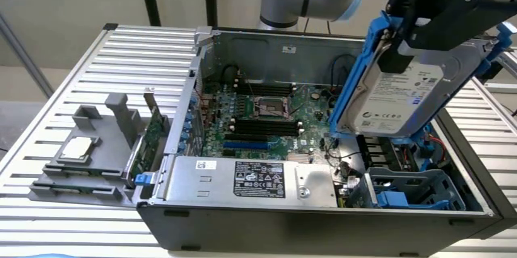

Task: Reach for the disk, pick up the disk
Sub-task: 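Pick up the disk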

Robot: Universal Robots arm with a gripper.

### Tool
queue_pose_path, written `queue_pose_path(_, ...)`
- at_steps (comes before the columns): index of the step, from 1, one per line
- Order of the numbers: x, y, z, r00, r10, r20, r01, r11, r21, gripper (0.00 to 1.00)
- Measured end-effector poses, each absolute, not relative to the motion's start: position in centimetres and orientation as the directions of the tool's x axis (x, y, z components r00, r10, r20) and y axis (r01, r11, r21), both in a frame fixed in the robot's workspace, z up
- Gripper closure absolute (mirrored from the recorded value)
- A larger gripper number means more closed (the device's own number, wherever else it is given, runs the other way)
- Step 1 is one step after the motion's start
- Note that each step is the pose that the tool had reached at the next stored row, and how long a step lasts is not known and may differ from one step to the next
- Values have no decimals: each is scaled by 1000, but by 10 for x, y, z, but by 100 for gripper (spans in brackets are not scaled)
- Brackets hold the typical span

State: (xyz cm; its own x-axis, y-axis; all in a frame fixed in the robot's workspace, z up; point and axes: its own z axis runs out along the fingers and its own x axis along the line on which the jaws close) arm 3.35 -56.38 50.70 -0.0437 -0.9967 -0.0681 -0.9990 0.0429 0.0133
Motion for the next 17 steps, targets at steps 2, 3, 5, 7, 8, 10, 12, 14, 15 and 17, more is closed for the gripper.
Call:
queue_pose_path(2, 39, -568, 506, -44, -997, -68, -999, 43, 13, 67)
queue_pose_path(3, 42, -570, 506, -44, -997, -68, -999, 43, 13, 67)
queue_pose_path(5, 48, -573, 505, -44, -997, -68, -999, 43, 13, 67)
queue_pose_path(7, 55, -576, 504, -44, -997, -69, -999, 43, 13, 67)
queue_pose_path(8, 58, -577, 503, -44, -997, -69, -999, 43, 13, 67)
queue_pose_path(10, 65, -579, 502, -44, -997, -70, -999, 43, 13, 67)
queue_pose_path(12, 71, -580, 500, -44, -996, -72, -999, 43, 13, 67)
queue_pose_path(14, 77, -582, 499, -44, -996, -73, -999, 43, 13, 67)
queue_pose_path(15, 80, -583, 498, -44, -996, -73, -999, 43, 14, 67)
queue_pose_path(17, 86, -585, 496, -44, -996, -75, -999, 43, 14, 67)
